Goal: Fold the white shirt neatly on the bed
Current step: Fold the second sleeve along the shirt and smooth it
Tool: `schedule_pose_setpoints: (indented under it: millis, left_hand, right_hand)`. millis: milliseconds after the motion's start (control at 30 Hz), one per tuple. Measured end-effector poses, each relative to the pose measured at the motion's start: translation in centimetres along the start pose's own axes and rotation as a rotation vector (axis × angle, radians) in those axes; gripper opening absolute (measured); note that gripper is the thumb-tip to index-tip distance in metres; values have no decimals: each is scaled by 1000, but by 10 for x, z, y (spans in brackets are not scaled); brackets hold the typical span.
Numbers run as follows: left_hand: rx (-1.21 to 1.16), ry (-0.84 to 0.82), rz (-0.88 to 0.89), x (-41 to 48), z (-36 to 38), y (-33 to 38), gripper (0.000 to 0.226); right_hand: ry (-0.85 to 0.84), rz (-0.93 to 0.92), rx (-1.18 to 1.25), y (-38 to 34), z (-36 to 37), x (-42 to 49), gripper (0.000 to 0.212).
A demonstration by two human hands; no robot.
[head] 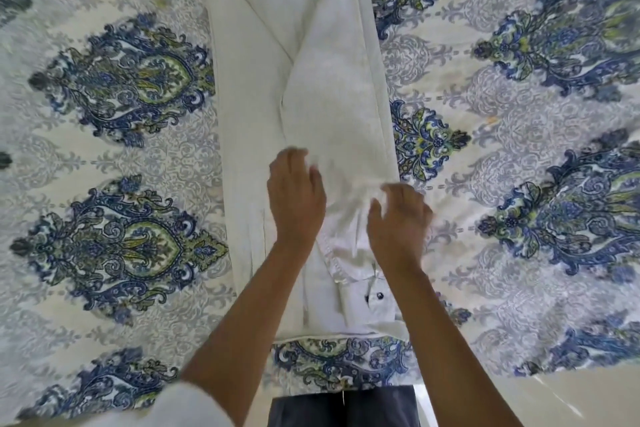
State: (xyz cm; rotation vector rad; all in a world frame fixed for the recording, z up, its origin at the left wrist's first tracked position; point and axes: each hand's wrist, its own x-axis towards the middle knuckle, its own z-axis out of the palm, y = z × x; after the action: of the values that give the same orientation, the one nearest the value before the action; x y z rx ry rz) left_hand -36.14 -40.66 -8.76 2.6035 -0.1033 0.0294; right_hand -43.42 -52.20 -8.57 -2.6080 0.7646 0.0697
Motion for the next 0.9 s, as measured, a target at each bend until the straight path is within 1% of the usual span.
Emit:
schedule_pose_setpoints:
  millis: [33,67,133,167,200,233,267,333,400,433,500,533,567,633,733,800,900]
  left_hand:
    - [47,-44,137,21,8,-3,36]
    - [112,-146,239,42,17,-9,45]
    - [301,-343,371,76,35,-30,59]
    - [397,-383,401,87,42,-43,62]
    - [446,-376,409,95,46,-56,64]
    - [436,-325,391,98,48,-66,64]
    - [371,-251,334,98,46,-70,62]
    - [100,-63,146,94,40,-74,51]
    - [-167,90,-75,94,35,-64,30]
    - [-281,106,-190,99,32,-59,21]
    - [-559,34,-468,118,26,-51,13]
    - [-656,-21,-583,128,22,-47,17]
    - [-685,-68,-638,137,20,-46,22]
    - [-652,-136,-694,152,20,-48,30]
    - [-625,-301,-830,163,16,-40,34]
    - [-656,-372,-912,166,13,-37,30]
    - [-881,-355,-1027,164,10,-37,16]
  right_hand:
    - [53,-108,53,-15,11,17,34]
    - [25,-200,75,-29,23,35,39]
    - [-114,-337,32,-45,49,67,47]
    - [-152,-377,-40,-44,60,79,51]
    - [-150,-392,-114,-37,69,88,54]
    - [-121,-379,-166,-26,74,95,55]
    - [-78,-333,-169,-14,75,98,55]
    - [2,-239,-58,-8,72,100,53]
    - [107,-251,55,-22,65,108,48]
    - [148,-292,91,-32,63,116,45]
    - [125,-342,186,-49,58,141,42]
    - [93,-347,229,-57,53,155,41]
    - [67,-342,252,-63,50,169,39]
    - [48,-350,254,-70,46,191,35]
    - [-10,-367,264,-75,47,213,32]
    - [-57,-333,287,-73,49,222,31]
    - [-81,-252,397,-69,52,228,29]
